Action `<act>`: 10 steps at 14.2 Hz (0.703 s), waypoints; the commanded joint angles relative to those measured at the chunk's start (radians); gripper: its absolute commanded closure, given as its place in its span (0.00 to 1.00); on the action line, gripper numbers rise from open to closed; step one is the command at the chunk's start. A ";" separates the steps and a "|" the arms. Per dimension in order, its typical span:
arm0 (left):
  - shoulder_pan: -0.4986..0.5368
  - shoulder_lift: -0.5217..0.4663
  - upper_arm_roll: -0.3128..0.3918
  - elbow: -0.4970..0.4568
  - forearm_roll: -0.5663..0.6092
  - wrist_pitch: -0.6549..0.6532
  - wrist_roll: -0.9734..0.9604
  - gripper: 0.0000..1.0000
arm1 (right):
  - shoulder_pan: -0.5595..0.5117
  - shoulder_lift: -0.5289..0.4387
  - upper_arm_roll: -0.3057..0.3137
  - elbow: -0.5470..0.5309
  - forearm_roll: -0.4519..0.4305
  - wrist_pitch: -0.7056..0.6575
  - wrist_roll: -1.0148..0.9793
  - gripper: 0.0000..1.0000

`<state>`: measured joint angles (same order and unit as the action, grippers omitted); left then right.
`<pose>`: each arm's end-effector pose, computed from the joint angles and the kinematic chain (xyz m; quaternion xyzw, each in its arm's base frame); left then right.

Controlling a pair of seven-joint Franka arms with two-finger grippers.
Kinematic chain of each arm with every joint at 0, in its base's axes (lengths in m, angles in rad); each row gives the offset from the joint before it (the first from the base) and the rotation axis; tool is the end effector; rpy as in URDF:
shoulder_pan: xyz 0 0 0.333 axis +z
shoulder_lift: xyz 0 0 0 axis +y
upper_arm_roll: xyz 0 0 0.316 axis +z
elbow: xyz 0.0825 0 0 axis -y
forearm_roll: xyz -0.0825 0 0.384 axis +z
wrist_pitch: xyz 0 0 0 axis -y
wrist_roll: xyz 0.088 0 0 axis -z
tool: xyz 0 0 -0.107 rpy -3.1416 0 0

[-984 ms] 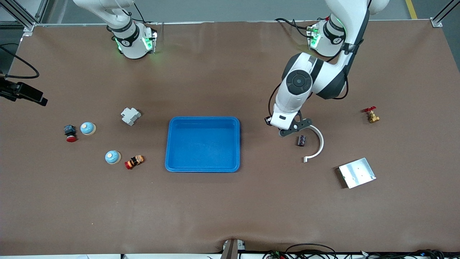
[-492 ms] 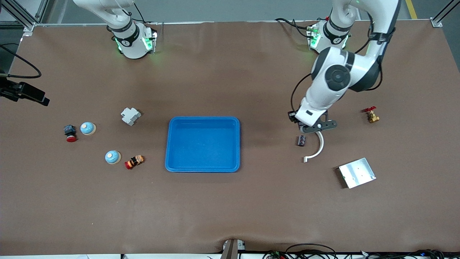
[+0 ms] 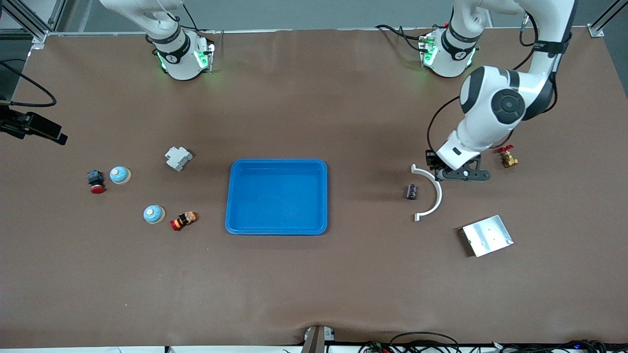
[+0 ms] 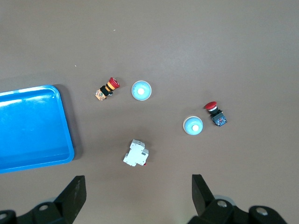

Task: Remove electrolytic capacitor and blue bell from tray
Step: 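Carry the capacitor with the left gripper toward the white bracket, then lower the capacitor beside the bracket and open the left gripper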

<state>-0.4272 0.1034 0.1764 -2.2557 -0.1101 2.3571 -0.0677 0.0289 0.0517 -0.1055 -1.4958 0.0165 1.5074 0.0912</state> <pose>0.5147 -0.1336 0.3184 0.9981 -0.0530 -0.0046 0.0295 0.5629 -0.0397 0.6255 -0.9963 0.0834 0.0199 0.0054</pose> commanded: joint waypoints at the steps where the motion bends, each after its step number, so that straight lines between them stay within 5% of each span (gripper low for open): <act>1: 0.056 -0.013 -0.008 -0.031 -0.003 0.046 0.124 1.00 | 0.003 0.005 0.001 0.019 0.005 -0.006 0.005 0.00; 10: 0.114 0.211 -0.008 -0.044 -0.003 0.306 0.272 1.00 | 0.009 0.007 0.003 0.019 0.014 0.004 -0.001 0.00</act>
<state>-0.3269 0.2475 0.1735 -2.3305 -0.1101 2.6137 0.1643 0.0316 0.0519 -0.1028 -1.4958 0.0187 1.5158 0.0906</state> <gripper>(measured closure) 0.661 0.000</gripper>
